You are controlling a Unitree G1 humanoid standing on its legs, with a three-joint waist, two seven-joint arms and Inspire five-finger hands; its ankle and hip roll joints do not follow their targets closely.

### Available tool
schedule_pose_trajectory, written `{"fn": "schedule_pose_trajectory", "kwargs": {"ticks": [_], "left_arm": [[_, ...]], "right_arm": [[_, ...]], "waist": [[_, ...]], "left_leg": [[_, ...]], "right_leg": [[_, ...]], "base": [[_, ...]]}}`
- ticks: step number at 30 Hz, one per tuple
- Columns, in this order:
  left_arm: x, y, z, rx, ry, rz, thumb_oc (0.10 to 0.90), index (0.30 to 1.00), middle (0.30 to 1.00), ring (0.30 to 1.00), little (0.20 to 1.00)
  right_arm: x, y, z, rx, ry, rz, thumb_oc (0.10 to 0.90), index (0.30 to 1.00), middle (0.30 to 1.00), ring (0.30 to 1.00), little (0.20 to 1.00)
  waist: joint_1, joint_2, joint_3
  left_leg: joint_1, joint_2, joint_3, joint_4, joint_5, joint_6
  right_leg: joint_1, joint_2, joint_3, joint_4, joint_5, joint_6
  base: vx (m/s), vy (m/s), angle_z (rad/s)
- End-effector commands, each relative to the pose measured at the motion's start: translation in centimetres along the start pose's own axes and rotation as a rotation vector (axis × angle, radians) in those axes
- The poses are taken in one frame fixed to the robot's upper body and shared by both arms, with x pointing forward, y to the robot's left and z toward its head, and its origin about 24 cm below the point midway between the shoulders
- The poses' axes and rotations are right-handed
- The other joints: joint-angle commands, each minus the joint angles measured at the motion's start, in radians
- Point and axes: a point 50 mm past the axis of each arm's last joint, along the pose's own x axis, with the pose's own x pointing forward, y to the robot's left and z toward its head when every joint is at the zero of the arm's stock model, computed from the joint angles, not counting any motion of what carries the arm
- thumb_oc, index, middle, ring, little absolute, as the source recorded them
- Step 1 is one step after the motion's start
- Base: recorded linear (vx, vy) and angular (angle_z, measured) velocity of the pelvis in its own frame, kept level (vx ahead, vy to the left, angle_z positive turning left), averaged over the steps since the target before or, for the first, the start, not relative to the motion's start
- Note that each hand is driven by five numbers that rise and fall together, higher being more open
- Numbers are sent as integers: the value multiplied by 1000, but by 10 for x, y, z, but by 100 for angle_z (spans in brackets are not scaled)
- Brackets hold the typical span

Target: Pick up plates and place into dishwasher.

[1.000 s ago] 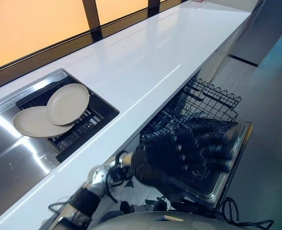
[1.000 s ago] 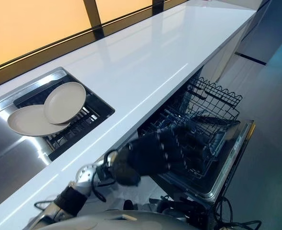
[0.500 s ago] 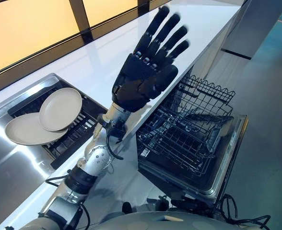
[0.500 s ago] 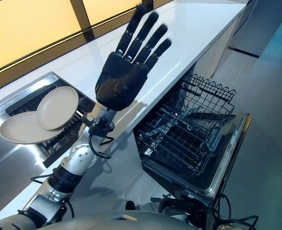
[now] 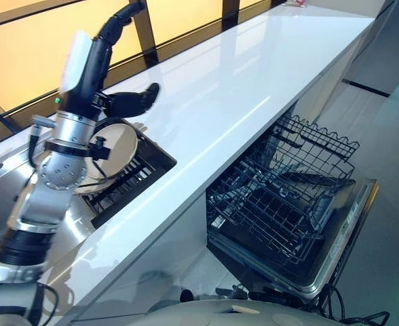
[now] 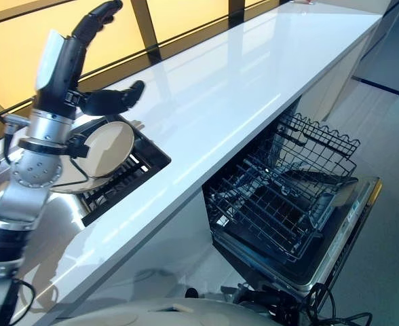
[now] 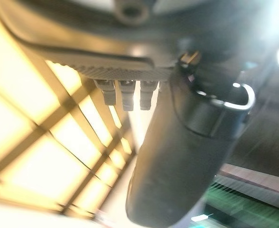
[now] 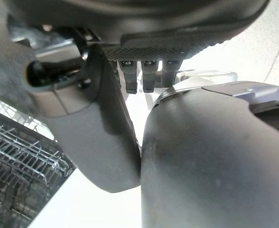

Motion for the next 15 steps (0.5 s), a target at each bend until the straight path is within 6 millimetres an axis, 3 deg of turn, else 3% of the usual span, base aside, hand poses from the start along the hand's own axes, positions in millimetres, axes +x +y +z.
{"fn": "schedule_pose_trajectory", "kwargs": {"ticks": [1,7,15], "left_arm": [[22,59,-2,184,6,209,800,900,900,900,900],[7,79,-43,270,230,144,800,900,900,900,900],[0,81,-74,219,417,31,800,900,900,900,900]], "right_arm": [[1,4,-14,24,61,39,800,900,900,900,900],[-1,-3,-6,19,53,10,800,900,900,900,900],[-3,-7,1,19,47,-2,800,900,900,900,900]], "waist": [[11,25,-16],[24,46,-7],[20,62,-7]], "left_leg": [[29,-30,18,7,-134,-7],[24,-32,11,8,-128,-11],[23,-46,2,7,-128,-5]], "right_leg": [[-2,86,-18,51,-137,-11],[-5,77,-31,58,-140,-9],[-12,58,-41,69,-138,6]], "base": [[-3,23,17],[-16,62,8],[0,82,9]]}}
